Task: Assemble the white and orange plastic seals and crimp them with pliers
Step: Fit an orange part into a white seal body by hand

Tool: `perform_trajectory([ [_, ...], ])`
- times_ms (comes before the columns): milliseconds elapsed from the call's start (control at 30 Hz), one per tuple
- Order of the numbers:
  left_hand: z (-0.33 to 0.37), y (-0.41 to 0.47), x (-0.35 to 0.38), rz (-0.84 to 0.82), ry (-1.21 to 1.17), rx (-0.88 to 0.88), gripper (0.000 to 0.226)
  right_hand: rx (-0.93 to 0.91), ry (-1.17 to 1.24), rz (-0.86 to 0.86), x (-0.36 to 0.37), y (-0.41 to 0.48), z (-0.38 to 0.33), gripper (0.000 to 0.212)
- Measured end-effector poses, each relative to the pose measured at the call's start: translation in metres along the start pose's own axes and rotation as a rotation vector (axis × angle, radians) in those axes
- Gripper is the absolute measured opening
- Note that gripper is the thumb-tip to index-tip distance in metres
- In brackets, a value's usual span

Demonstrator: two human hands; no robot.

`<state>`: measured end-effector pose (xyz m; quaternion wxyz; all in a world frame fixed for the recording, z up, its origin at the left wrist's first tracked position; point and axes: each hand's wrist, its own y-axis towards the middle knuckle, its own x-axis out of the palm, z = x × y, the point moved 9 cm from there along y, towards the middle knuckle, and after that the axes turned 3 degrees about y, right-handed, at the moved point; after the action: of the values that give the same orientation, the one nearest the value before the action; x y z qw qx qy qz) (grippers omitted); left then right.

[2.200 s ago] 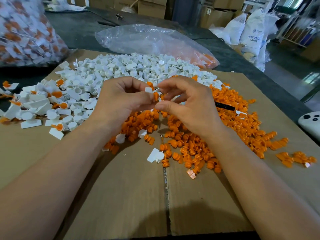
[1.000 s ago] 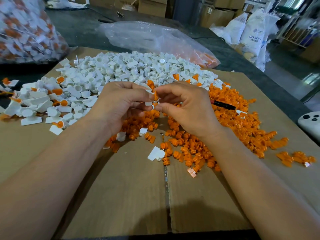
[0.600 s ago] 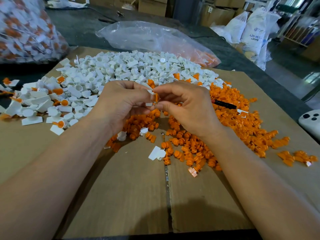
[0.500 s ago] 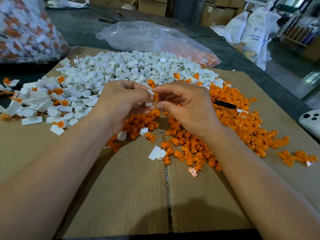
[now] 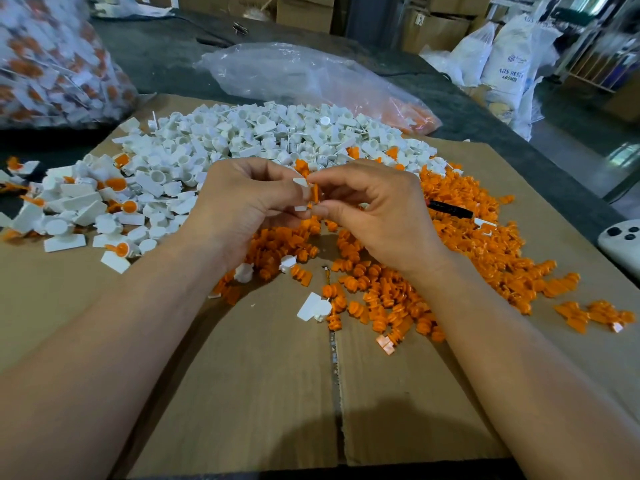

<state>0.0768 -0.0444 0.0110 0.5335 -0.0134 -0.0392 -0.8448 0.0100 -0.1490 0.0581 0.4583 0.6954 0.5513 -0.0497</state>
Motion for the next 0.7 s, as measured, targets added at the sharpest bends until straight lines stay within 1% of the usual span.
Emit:
perform_trajectory([
  [100, 0.003, 0.000, -0.003, 0.027, -0.012, 0.038, 0.017, 0.069, 0.003, 0.040, -0.010, 0.001, 0.007, 0.036],
  [200, 0.003, 0.000, -0.004, 0.038, -0.020, 0.042, 0.018, 0.129, -0.017, 0.080, -0.019, 0.001, 0.012, 0.034],
  [367, 0.004, 0.000, -0.003, 0.026, -0.015, 0.051, 0.021, 0.179, -0.083, 0.079, -0.023, 0.002, 0.017, 0.029],
  [467, 0.003, 0.001, -0.003, 0.030, -0.013, 0.044, 0.020, 0.286, -0.174, 0.059, -0.034, 0.003, 0.031, 0.028],
  [567, 0.003, 0.002, -0.004, 0.039, -0.002, 0.042, 0.018, 0.397, -0.323, -0.005, -0.045, 0.002, 0.049, 0.034],
  [633, 0.003, 0.002, -0.005, 0.046, 0.001, 0.044, 0.018, 0.471, -0.449, -0.105, -0.048, -0.002, 0.063, 0.045],
  [700, 0.004, 0.002, -0.005, 0.050, 0.007, 0.049, 0.021, 0.564, -0.523, -0.231, -0.049, -0.008, 0.077, 0.060],
])
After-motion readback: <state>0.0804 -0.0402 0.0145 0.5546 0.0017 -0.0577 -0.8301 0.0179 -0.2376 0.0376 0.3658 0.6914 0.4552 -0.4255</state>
